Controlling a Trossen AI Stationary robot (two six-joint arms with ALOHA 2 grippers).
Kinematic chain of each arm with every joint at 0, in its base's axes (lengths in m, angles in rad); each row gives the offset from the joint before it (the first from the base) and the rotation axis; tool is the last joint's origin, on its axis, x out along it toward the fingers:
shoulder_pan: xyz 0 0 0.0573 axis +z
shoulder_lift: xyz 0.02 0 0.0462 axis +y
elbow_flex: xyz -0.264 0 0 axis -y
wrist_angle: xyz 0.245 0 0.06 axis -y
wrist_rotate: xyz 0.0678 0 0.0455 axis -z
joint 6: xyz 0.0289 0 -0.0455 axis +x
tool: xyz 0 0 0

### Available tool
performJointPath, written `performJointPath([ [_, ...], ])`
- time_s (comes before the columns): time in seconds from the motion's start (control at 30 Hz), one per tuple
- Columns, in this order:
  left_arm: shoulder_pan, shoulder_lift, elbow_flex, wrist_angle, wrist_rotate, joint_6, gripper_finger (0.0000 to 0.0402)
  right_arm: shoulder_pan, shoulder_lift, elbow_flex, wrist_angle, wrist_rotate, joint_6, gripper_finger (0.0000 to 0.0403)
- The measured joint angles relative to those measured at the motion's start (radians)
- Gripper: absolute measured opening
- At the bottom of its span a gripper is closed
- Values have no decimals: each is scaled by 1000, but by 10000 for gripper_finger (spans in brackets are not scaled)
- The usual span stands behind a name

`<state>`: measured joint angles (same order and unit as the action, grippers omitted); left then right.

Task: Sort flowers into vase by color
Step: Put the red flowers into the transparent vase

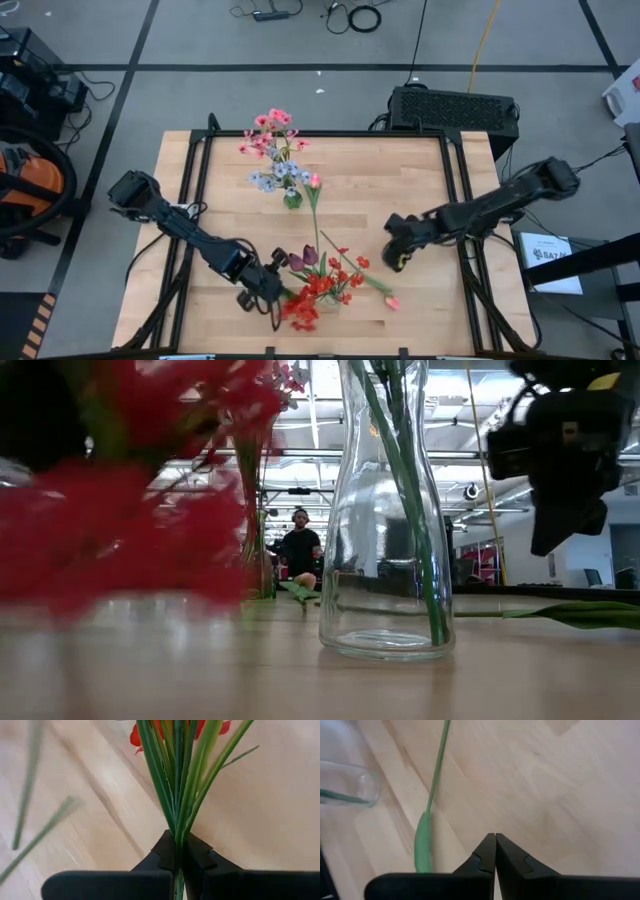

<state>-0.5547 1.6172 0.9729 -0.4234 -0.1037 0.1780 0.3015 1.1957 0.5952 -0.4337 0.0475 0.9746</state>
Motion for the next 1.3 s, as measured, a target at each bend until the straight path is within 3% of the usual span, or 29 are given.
performJointPath([
  [0.23, -88, -36, 52, -6, -72, -336, 13, -2, -334, -195, 4, -1, -3, 0],
  [0.4, -182, -66, 86, -9, -136, -522, 13, -2, -497, -295, 13, -1, -30, 0],
  [0.67, -340, -106, 140, -6, -138, -772, 13, -2, -561, -355, 19, -2, -76, 0],
  [0.8, -399, -116, 192, -8, -275, -861, 12, -2, -560, -355, 37, -23, -103, 0],
  [1.1, -483, -116, 345, 14, -715, -703, 12, -2, -561, -355, 55, -26, -106, 0],
  [1.3, -511, -115, 355, 216, -954, -495, 12, -2, -561, -355, 93, -23, -100, 0],
])
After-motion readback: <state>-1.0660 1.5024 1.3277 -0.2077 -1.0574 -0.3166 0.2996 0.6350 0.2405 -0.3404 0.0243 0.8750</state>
